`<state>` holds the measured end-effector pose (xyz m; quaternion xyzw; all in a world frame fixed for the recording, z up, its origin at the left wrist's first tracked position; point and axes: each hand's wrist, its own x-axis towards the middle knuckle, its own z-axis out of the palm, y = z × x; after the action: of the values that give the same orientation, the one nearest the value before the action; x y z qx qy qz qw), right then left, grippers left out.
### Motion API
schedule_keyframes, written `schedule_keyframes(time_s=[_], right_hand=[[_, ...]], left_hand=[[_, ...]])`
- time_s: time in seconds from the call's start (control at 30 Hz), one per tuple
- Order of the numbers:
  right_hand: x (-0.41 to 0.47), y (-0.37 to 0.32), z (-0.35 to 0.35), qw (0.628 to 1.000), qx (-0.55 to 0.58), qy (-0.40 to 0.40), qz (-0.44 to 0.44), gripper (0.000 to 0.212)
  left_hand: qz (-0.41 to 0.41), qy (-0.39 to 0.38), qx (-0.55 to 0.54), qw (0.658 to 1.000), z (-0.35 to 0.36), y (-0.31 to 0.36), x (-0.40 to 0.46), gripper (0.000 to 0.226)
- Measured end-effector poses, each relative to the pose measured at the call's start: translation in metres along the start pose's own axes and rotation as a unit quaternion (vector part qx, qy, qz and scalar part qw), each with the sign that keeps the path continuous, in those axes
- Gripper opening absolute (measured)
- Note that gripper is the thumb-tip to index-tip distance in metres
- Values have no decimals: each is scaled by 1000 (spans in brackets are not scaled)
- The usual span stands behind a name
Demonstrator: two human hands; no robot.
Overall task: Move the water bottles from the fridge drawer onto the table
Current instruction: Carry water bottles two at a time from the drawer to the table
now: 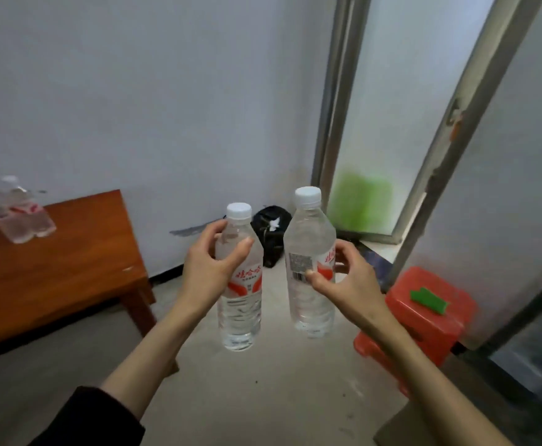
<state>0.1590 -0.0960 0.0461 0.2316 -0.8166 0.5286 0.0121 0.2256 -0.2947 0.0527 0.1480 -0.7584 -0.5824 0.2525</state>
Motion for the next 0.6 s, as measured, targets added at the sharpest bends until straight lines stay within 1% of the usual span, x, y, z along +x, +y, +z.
schedule_keyframes(time_s=[0.07,0.1,0.2,0.3,0.6], right_hand=[[20,-8,36,999,1,-44,-14,45],[30,-10,53,998,3,-63,-20,46],[64,-15,106,992,6,-119,-31,51],[104,-18,159,986,12,-164,-36,56],[229,-46,301,963,29,-260,-73,60]], left_hand=[[-15,38,25,999,-33,-13,10,56],[-21,53,35,998,-49,-18,15,55],[-35,93,42,994,-88,-35,34,39],[-53,128,48,989,-123,-55,61,36],[-115,240,69,962,-223,-107,168,50]])
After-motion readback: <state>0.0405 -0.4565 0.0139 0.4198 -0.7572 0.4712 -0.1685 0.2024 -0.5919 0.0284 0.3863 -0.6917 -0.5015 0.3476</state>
